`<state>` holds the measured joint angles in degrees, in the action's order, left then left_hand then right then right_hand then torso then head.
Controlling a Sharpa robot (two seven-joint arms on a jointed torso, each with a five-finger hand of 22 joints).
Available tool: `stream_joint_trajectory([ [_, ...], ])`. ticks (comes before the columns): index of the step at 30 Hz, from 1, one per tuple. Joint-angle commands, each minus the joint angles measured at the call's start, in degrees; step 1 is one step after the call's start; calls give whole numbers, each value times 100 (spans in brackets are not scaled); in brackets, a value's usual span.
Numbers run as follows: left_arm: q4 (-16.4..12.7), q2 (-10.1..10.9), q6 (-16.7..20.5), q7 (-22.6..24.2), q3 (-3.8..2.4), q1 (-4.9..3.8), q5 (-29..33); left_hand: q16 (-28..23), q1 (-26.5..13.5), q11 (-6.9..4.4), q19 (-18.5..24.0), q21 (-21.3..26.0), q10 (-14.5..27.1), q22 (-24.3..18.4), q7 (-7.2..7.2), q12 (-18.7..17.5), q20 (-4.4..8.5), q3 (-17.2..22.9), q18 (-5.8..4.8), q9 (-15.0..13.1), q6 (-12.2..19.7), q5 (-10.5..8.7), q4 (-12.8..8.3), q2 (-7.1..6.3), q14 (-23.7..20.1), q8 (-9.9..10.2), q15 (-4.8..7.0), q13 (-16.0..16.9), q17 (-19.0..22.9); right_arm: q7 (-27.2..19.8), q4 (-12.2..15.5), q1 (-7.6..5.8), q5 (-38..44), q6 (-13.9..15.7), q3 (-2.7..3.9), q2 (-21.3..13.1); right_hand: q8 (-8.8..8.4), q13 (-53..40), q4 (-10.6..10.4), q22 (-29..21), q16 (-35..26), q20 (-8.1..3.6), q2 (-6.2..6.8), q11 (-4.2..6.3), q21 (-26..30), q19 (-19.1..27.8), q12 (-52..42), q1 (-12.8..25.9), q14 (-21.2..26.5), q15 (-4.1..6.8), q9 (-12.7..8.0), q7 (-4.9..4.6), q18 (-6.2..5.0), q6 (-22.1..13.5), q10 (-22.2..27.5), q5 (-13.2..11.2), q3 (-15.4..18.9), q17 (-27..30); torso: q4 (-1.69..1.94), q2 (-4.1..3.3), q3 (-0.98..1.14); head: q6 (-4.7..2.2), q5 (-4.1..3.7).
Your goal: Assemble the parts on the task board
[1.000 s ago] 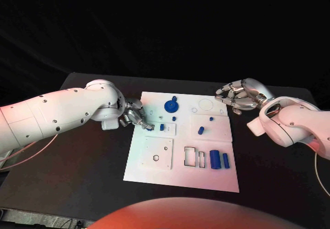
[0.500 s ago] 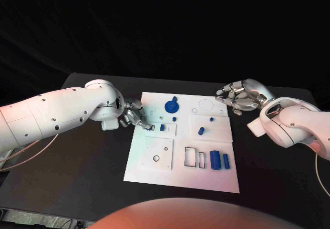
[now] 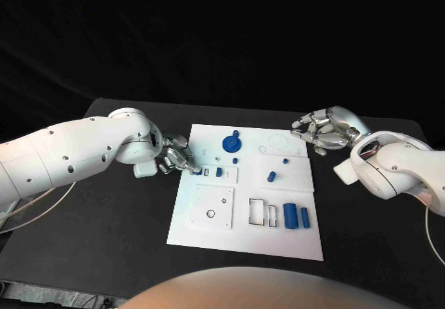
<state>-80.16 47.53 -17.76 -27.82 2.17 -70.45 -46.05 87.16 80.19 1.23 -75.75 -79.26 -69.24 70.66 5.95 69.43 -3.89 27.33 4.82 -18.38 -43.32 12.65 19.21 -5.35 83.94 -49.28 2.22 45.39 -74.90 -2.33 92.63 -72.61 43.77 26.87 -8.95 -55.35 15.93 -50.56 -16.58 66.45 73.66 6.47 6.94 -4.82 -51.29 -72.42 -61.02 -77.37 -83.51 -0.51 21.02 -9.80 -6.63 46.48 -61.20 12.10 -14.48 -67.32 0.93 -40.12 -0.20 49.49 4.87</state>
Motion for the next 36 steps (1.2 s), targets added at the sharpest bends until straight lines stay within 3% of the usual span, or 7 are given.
stream_joint_trajectory([
  [1, 5, 16, 125, 3, 1, 4, 603, 19, -91, -4, -8, 15, -43, -2, -25, 28, -3, 1001, -17, 6, -19, 13, -889, -106, 432, -20, -2, 9, -868, -20, 1, 4, 52, -53, 0, 4, 24, -5, 21, 8, -18, -5, 5, -3, 25, 16, -12, 40, 7, 9, 4, 0, -107, -35, -8, 32, -8, -5, 0, 2, -1, -4, 0],
  [11, -85, 144, 390, 154, -2, 0, 1330, 13, -327, -20, 19, 24, -80, -20, -41, 24, 7, 1460, -8, -60, -70, 25, -1171, -277, 431, -137, 9, 8, -859, -19, -20, 7, 52, -59, 0, 11, 27, -2, 19, 4, -23, -6, 7, -3, 35, 18, -11, 44, 8, 9, 4, 1, -108, -33, -7, 31, -6, -1, -4, 5, 3, -22, 5],
  [20, -212, 216, 427, 307, -4, -6, 1350, 16, -436, -41, 28, 20, -94, -18, -59, 13, 25, 1692, -5, -73, -139, 48, -1354, -415, 435, -173, 27, -3, -869, -16, -23, 8, 52, -64, 0, 12, 27, -2, 19, 4, -23, -6, 7, -3, 35, 18, -11, 44, 8, 9, 4, 1, -108, -33, -7, 31, -6, -1, 1, 2, 2, -29, 7],
  [30, -322, 146, 544, 398, -8, -25, 342, 48, -573, -70, -25, -45, -215, 74, -85, 81, 56, 2053, -22, -28, -362, 132, -1573, -650, 457, -119, 53, 141, -944, -20, -22, 9, 52, -60, 0, 8, 29, 2, 15, 3, -23, -6, 6, -3, 40, 17, -10, 50, 7, 9, 5, 1, -109, -32, -4, 31, -6, -3, 0, -2, -1, -30, 3],
  [36, -443, 67, 360, 200, -13, -119, -509, 72, -702, -98, -82, -106, -356, 161, -112, 164, 79, 2242, -39, 7, -520, 351, -1661, -776, 473, -52, 75, 320, -995, -22, -25, 10, 52, -52, 0, 7, 29, 2, 15, 3, -23, -6, 6, -3, 40, 17, -10, 50, 7, 9, 5, 1, -109, -32, -4, 31, -6, -3, -3, -3, 0, -16, 13],
])
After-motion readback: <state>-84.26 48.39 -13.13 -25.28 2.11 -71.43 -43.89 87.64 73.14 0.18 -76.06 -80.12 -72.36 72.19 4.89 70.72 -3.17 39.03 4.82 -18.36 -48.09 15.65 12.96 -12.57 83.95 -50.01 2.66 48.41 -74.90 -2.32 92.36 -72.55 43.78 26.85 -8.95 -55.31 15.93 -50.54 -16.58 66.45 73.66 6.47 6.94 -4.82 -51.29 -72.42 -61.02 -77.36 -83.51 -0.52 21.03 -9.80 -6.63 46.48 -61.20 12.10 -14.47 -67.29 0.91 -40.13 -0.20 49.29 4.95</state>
